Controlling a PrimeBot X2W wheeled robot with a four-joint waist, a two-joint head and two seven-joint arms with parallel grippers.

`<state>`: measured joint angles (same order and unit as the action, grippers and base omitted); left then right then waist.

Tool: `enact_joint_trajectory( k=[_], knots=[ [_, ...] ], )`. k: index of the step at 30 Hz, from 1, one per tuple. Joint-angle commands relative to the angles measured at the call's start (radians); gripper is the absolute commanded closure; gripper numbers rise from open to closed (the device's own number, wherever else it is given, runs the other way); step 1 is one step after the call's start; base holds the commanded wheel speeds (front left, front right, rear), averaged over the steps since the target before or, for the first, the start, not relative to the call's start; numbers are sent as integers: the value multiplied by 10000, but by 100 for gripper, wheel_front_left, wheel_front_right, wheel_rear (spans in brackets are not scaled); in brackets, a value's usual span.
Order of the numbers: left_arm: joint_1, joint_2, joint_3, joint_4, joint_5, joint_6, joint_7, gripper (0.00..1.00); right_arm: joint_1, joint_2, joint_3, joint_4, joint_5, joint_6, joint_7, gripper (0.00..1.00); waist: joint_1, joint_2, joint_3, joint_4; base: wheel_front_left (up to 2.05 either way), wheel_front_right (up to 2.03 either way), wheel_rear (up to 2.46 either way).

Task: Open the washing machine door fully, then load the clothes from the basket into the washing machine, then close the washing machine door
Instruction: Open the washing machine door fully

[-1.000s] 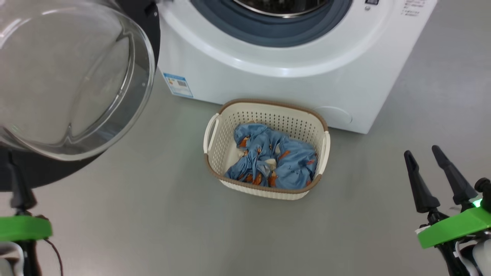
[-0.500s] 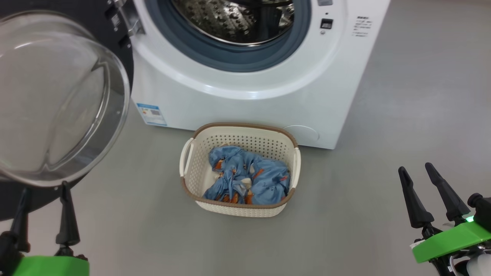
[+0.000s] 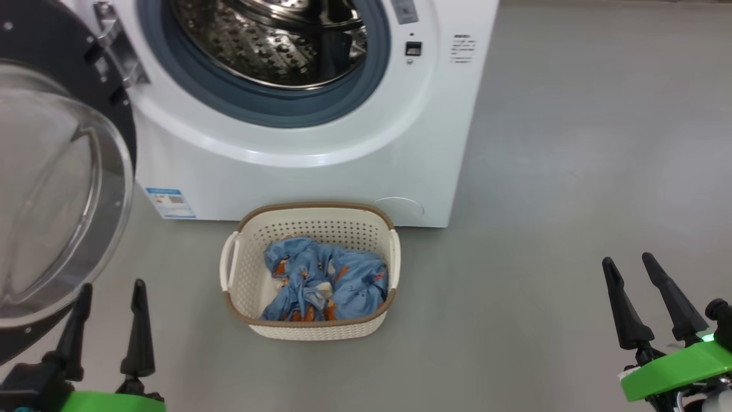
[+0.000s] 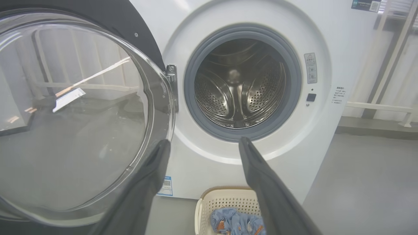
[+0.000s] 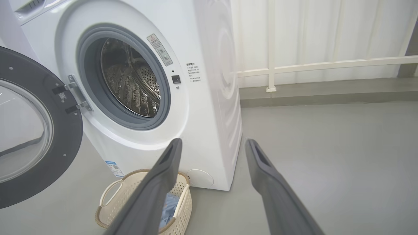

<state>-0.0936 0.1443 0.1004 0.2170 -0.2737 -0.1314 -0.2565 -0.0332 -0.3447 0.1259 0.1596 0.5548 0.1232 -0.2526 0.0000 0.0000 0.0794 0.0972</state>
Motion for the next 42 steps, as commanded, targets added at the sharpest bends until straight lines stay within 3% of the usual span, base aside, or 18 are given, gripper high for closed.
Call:
enact_joint_trajectory(
  k=[1, 19, 42],
  knots=[
    [-1, 262, 242, -324, -122, 8, -53, 0, 56, -165, 125, -253, -16, 75, -92, 0, 0, 0, -61, -273, 0, 0, 0],
    [408, 51, -269, -316, -375, 8, -53, 0, 259, 74, -237, -350, -30, 75, -92, 0, 0, 0, -28, -1448, 0, 0, 0],
    [393, 0, -225, -463, -322, 8, -53, 0, 175, 137, -306, -352, -73, 75, -92, 0, 0, 0, -45, -1571, 0, 0, 0]
  ],
)
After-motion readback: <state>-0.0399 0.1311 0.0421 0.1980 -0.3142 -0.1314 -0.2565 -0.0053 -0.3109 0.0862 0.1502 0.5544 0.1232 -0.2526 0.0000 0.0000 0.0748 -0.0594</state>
